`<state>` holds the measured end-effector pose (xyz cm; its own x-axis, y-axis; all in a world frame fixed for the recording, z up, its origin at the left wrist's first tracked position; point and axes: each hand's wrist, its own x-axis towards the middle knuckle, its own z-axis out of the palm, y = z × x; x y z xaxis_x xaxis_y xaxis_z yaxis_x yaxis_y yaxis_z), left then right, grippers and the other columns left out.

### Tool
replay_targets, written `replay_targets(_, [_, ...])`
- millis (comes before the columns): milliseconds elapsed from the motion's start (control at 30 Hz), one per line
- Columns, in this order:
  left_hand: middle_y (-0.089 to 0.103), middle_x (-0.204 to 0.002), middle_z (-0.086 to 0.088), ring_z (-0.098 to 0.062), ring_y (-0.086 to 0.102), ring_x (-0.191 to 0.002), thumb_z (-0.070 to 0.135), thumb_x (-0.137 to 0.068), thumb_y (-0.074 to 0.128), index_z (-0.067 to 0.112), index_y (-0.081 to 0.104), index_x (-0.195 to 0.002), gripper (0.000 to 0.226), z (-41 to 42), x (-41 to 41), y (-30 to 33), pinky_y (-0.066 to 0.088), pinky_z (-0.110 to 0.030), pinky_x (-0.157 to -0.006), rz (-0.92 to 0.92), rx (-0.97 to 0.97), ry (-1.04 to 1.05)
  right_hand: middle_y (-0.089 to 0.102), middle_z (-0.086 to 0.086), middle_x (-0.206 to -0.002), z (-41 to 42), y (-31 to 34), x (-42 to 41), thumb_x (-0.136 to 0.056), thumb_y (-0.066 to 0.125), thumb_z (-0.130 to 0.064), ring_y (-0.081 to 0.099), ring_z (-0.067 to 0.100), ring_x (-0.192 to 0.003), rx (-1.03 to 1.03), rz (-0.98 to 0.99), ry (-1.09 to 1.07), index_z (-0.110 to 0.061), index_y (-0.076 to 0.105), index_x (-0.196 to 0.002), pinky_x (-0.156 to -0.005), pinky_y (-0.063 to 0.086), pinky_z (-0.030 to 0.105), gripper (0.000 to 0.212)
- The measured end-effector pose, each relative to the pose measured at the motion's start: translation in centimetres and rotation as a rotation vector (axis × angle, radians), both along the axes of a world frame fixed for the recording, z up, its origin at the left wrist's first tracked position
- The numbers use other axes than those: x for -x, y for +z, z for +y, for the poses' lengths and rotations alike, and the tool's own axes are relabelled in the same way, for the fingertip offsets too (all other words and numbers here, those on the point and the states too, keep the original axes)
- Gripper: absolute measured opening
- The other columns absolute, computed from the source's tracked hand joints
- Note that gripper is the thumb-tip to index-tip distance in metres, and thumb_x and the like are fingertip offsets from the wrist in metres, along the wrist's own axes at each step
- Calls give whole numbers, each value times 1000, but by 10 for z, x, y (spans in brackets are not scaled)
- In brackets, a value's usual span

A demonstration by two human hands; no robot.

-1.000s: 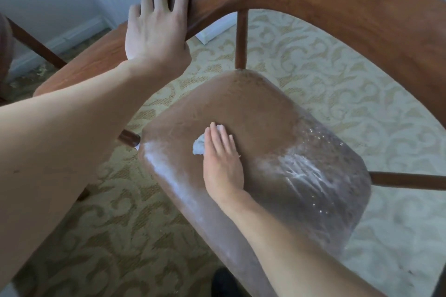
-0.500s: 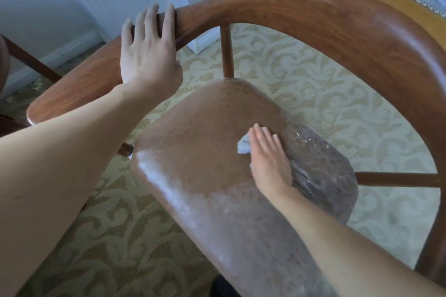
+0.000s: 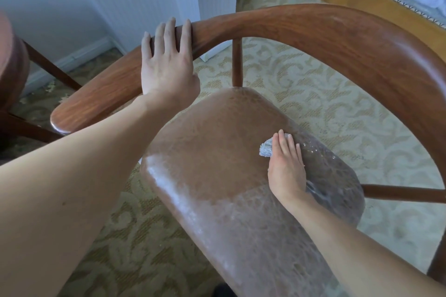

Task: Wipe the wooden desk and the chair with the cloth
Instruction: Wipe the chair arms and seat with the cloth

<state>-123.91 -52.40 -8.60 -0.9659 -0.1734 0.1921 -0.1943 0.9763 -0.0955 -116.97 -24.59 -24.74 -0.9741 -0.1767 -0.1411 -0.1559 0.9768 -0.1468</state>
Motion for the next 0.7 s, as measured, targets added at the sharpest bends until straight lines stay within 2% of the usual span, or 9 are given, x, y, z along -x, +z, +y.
replay_targets(167, [11, -170, -20, -36, 10, -157, 27, -91, 62, 13, 6, -163, 93, 0, -3, -2, 9, -56, -127, 5, -3, -17, 15, 8, -168, 7, 0, 16, -95, 60, -3, 11, 24, -155, 24, 11, 13, -6, 20, -158, -127, 10, 40, 75])
replay_targets(267, [7, -170, -21, -37, 6, -158, 26, -91, 61, 8, 7, -163, 92, 10, -11, -4, 7, -55, -128, 47, -33, -22, 13, 12, -167, -26, 1, 5, -99, 46, 0, 10, 27, -155, 155, 68, -123, -2, 20, -157, -127, 9, 41, 65])
replay_targets(367, [7, -171, -17, -33, 5, -159, 19, -89, 61, 8, 19, -163, 85, 32, -46, -25, 6, -52, -128, 39, -104, -203, 8, 12, -168, -56, 0, -27, -101, 39, -8, 5, 26, -156, 213, 26, 14, -2, 15, -158, -127, 5, 39, 62])
replay_targets(433, [16, -171, -10, -27, 11, -159, 12, -91, 57, 12, 30, -161, 75, 44, -82, -52, 9, -47, -129, -77, -216, -342, 3, 10, -168, -56, 3, -34, -100, 46, -9, 0, 24, -156, 210, -19, 123, -4, 11, -159, -127, 3, 37, 69])
replay_targets(467, [16, -171, -6, -24, 10, -159, 12, -95, 52, 14, 32, -160, 68, 46, -98, -67, 10, -44, -129, -152, -269, -345, 2, 8, -169, -51, 7, -31, -99, 51, -9, -1, 23, -156, 229, -41, 158, -4, 9, -159, -127, 3, 34, 74])
replay_targets(533, [7, -173, 1, -19, 4, -160, 20, -103, 43, 19, 26, -163, 62, 46, -116, -92, 8, -41, -130, -303, -372, -259, 4, 5, -169, -39, 20, -21, -96, 58, -4, 1, 20, -156, 304, -75, 180, -5, 10, -159, -125, 2, 28, 80])
replay_targets(600, [-6, -173, 6, -17, -5, -159, 31, -108, 35, 24, 12, -165, 62, 51, -119, -112, 3, -42, -129, -437, -392, -214, 8, 0, -169, -25, 33, -10, -95, 57, 2, 6, 15, -156, 339, -54, 104, -9, 13, -160, -124, 6, 25, 79])
replay_targets(700, [-20, -171, 5, -19, -16, -158, 42, -109, 23, 28, -7, -164, 64, 73, -123, -134, -4, -48, -128, -580, -331, -227, 17, 2, -168, 3, 36, 4, -94, 55, 8, 14, 16, -155, 325, -9, -3, -8, 24, -158, -125, 16, 31, 73])
